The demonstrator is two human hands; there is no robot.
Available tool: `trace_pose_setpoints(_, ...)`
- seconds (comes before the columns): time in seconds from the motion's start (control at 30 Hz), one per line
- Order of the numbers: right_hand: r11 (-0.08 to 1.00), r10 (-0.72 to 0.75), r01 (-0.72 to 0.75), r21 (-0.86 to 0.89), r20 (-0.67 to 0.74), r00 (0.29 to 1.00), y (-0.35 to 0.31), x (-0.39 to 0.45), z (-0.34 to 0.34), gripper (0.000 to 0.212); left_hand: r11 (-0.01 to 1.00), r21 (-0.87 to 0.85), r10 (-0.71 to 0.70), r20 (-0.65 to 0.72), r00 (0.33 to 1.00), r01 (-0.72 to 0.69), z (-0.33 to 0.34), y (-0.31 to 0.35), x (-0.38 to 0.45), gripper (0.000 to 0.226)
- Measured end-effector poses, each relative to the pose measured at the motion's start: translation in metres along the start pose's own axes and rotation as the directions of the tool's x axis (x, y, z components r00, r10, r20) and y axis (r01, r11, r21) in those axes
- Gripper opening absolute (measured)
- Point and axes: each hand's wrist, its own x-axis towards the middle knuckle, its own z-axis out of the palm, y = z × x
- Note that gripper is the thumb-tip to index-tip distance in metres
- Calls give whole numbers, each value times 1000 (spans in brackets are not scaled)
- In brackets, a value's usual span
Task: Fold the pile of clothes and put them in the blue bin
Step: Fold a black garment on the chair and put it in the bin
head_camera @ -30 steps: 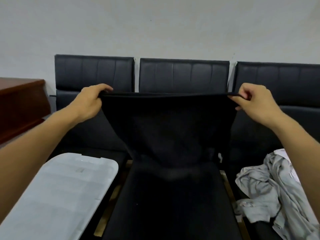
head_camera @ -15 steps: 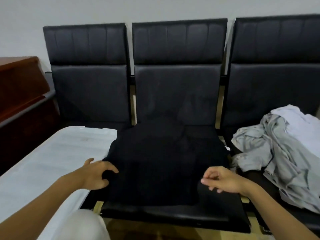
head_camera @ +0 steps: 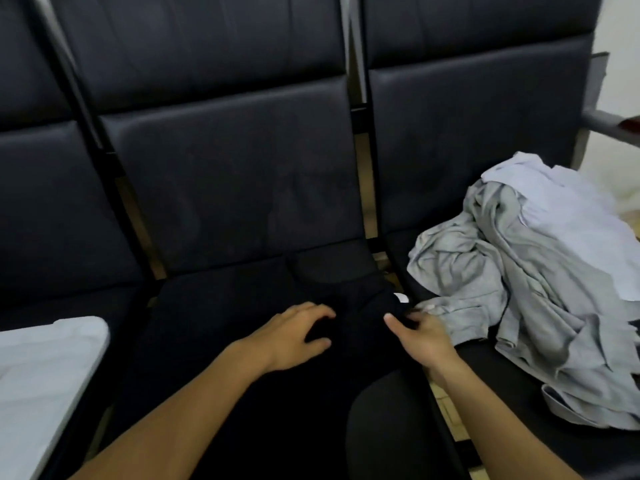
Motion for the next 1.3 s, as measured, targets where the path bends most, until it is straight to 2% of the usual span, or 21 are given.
trace_pose_setpoints(0.07, 998, -69, 68, -12, -158, 985, 2, 9, 5, 28, 999, -46, 18, -7, 1000, -19, 4, 15, 40, 60)
trace_pose_setpoints(0.13, 995, -57, 69, 78, -156, 986, 0, 11, 5, 15, 992, -121, -20, -35, 999, 16, 7, 25, 73, 65)
trace_pose_setpoints(0.17, 977, 4, 18, 214, -103, 995, -6, 9, 2, 13, 985, -160, -65, -42, 997, 58, 8, 29, 86, 65)
trace_pose_setpoints(0.2, 916, 80, -64, 396, -23, 997, -11, 7, -4, 13, 976, -198, -102, -45, 994, 91, 9, 34, 99, 62)
trace_pose_setpoints(0.27, 666, 195, -245, 704, 153, 969, -20, 7, -16, 22, 965, -220, -158, -45, 986, 145, 10, 39, 115, 54)
trace_pose_setpoints(0.33, 498, 217, -350, 794, 277, 936, -22, 10, -28, 30, 983, -96, -158, -16, 987, 156, 11, 43, 124, 52)
trace_pose_setpoints(0.37, 498, 218, -389, 775, 322, 921, -25, 8, -31, 29, 985, -47, -167, 2, 986, 167, 10, 45, 126, 53)
trace_pose_setpoints(0.43, 661, 231, -356, 660, 273, 934, -27, 3, -35, 26, 978, 13, -209, -4, 978, 209, 7, 50, 127, 56)
trace_pose_setpoints(0.5, 910, 135, -175, 376, 130, 982, -26, -3, -40, 31, 947, 227, -207, -111, 972, 228, 6, 58, 132, 49)
trace_pose_setpoints(0.53, 966, 71, -93, 243, 97, 993, -27, -4, -44, 32, 928, 293, -189, -165, 968, 231, 6, 61, 137, 42)
trace_pose_setpoints(0.57, 980, 57, -75, 184, 105, 993, -28, -5, -48, 31, 938, 248, -194, -198, 961, 241, 5, 64, 140, 35)
trace_pose_setpoints(0.63, 966, 97, -139, 219, 192, 977, -33, -9, -55, 29, 953, -147, -292, -202, 935, 266, -3, 73, 150, 36)
trace_pose_setpoints(0.7, 942, 146, -219, 254, 277, 950, -37, -10, -60, 30, 807, -540, -374, -152, 915, 241, -14, 84, 160, 44)
trace_pose_setpoints(0.8, 942, 150, -231, 243, 313, 938, -38, -11, -64, 28, 681, -683, -373, -13, 928, 263, -28, 96, 168, 42)
trace_pose_setpoints(0.83, 946, 156, -232, 228, 306, 939, -37, -10, -65, 25, 701, -643, -358, 56, 932, 307, -31, 99, 167, 40)
trace_pose_setpoints(0.97, 965, 155, -195, 173, 223, 963, -38, -11, -74, 12, 907, -193, -320, 262, 910, 375, -21, 95, 165, 55)
trace_pose_setpoints(1.1, 992, 112, -117, 38, 115, 987, -34, -8, -80, 5, 953, 254, -222, 220, 950, 164, -13, 94, 164, 39)
trace_pose_setpoints(1.17, 994, 101, -99, -49, 35, 994, -29, -3, -85, 13, 949, 294, -141, 77, 987, 113, -14, 95, 165, 33)
trace_pose_setpoints(1.23, 987, 74, -81, -139, -59, 996, -28, -3, -90, 15, 988, 57, -131, -137, 982, 140, -16, 97, 168, 30)
trace_pose_setpoints(1.27, 984, 58, -74, -162, -105, 993, -27, -2, -93, 17, 970, -199, -176, -195, 965, 137, -19, 100, 170, 29)
trace_pose_setpoints(1.3, 985, 46, -67, -159, -137, 990, -26, -2, -95, 21, 883, -458, -215, -206, 955, 100, -22, 105, 171, 26)
